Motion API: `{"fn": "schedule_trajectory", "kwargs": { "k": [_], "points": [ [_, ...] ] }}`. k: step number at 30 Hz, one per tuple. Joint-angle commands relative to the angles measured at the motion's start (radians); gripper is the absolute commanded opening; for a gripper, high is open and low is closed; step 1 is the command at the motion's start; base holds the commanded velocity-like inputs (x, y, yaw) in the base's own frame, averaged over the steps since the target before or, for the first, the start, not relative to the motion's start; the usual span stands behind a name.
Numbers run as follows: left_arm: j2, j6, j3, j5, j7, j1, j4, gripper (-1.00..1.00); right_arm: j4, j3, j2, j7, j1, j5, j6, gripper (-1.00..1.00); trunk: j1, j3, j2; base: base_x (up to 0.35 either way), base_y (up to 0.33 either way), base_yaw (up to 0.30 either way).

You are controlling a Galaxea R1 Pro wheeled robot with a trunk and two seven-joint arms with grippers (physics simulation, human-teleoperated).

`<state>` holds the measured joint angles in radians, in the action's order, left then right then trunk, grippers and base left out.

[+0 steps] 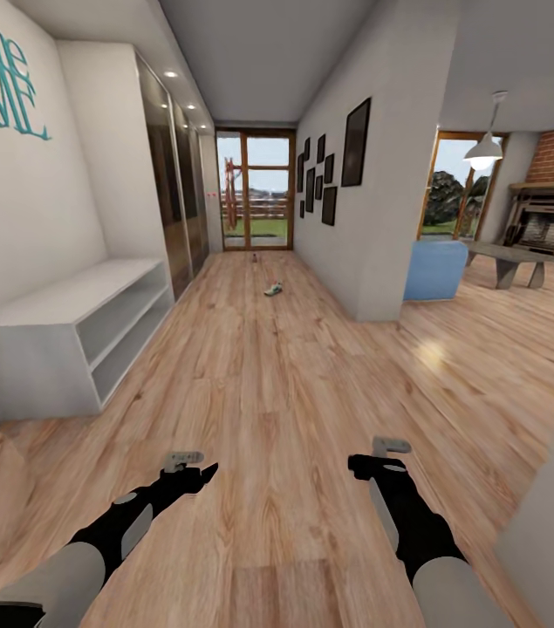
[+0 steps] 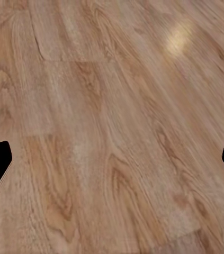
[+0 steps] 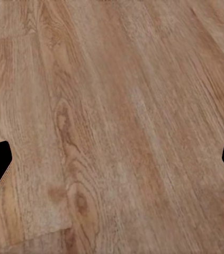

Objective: Pick up the two gym shoes and the two sandals from the corridor floor and place them onto the hallstand (shoe rack) in the corridor, making sure they are on the rack and not on the floor. Arrange them so the two gym shoes are next to each other and the two sandals are next to each other.

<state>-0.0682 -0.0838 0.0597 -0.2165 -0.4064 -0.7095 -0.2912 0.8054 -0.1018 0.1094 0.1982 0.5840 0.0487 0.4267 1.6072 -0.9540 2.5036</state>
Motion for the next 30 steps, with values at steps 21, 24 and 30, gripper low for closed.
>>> {"fn": "schedule_trajectory", "kwargs": {
  "k": [21,24,30],
  "points": [
    [-0.001,-0.004,0.006,-0.009,-0.002,-0.001,0.001,1.0,0.001,-0.002,0.002,0.0,0.0,0.005,0.006,1.0,0.0,-0.001,0.0,0.346,0.0,0.0],
    [-0.001,-0.004,0.006,-0.009,-0.002,-0.001,0.001,1.0,0.001,-0.001,0.002,0.0,0.0,0.005,0.006,1.0,0.0,-0.001,0.0,0.346,0.0,0.0],
    [-0.001,-0.004,0.006,-0.009,-0.002,-0.001,0.001,1.0,0.001,-0.001,0.003,0.0,0.0,0.005,0.006,1.0,0.0,-0.001,0.0,0.346,0.0,0.0]
  ]
}}
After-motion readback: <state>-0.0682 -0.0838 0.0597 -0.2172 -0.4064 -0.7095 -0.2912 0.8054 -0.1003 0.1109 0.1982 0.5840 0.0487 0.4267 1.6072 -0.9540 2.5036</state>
